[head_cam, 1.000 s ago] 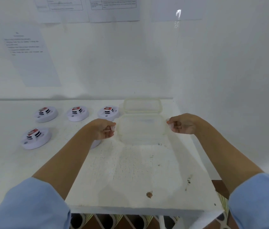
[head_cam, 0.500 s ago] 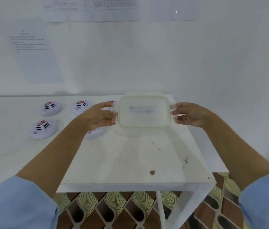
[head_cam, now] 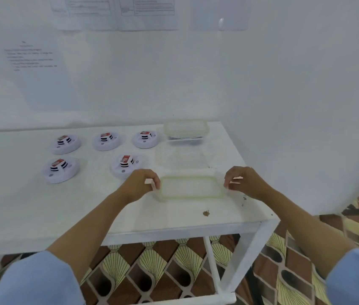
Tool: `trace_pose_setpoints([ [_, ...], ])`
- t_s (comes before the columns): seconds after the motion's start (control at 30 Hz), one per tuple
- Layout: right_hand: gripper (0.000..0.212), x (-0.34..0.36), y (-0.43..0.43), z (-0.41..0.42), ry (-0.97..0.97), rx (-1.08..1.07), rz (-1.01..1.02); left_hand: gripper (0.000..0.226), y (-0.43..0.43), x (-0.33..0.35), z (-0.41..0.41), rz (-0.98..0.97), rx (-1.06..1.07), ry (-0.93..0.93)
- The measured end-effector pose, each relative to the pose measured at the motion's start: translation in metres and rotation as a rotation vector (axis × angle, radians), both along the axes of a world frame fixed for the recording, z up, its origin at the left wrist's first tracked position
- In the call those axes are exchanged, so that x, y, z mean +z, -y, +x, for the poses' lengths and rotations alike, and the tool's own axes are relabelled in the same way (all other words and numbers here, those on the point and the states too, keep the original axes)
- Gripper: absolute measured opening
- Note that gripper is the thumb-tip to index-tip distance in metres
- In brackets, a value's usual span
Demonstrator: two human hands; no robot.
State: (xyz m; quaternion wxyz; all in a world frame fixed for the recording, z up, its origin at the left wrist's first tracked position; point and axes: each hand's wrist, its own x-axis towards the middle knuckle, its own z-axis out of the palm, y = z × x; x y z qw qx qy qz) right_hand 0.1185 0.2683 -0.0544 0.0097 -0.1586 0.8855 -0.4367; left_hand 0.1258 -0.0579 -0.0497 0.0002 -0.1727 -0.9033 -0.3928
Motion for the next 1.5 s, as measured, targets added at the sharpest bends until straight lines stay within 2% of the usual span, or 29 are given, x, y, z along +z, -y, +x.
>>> trace_pose_setpoints([
  [0.07,0.019,-0.008,0.001,0.002,-0.013,0.016,0.088,0.052,0.0,-0.008,0.0,-0.028,-0.013,0.004],
  [0.17,0.032,-0.013,0.0,0.002,-0.034,-0.004,0.173,0.056,-0.001,-0.015,-0.003,-0.085,-0.003,0.022],
  [0.27,0.037,-0.01,0.0,-0.003,0.061,-0.065,0.159,0.036,-0.005,-0.016,-0.006,-0.031,0.101,0.079],
  [0.37,0.023,-0.007,0.004,-0.008,0.224,-0.082,0.002,0.015,-0.009,-0.01,-0.004,0.178,0.168,0.301],
  [0.4,0.018,-0.006,0.005,-0.009,0.272,-0.071,-0.02,0.015,-0.01,-0.008,-0.004,0.154,0.153,0.35],
  [0.47,0.02,-0.007,0.008,-0.012,0.315,-0.064,0.014,0.025,-0.011,-0.007,-0.005,0.075,0.145,0.374],
  [0.57,0.026,-0.006,0.016,-0.018,0.304,-0.058,0.071,0.032,-0.015,-0.005,-0.011,0.068,0.19,0.349],
  [0.9,0.021,-0.005,0.016,-0.037,0.327,-0.053,0.02,0.038,-0.015,-0.003,-0.028,0.073,0.196,0.404],
  [1.03,0.02,0.0,0.011,-0.046,0.362,0.008,0.017,0.035,-0.017,0.006,-0.037,-0.035,0.154,0.459],
  [1.13,0.015,0.017,0.003,-0.061,0.332,-0.043,-0.074,0.023,-0.015,0.018,-0.058,0.012,0.275,0.392],
  [1.27,0.005,0.038,-0.003,-0.097,0.368,-0.177,-0.432,0.003,-0.018,0.034,-0.091,0.242,0.457,0.273],
  [1.33,0.002,0.043,0.002,-0.119,0.415,-0.233,-0.582,0.005,-0.023,0.04,-0.108,0.352,0.495,0.281],
  [1.43,0.02,0.045,0.015,-0.151,0.473,-0.281,-0.649,0.008,-0.029,0.045,-0.133,0.455,0.494,0.352],
  [1.5,0.03,0.045,0.024,-0.171,0.478,-0.249,-0.596,0.012,-0.029,0.044,-0.153,0.458,0.47,0.366],
])
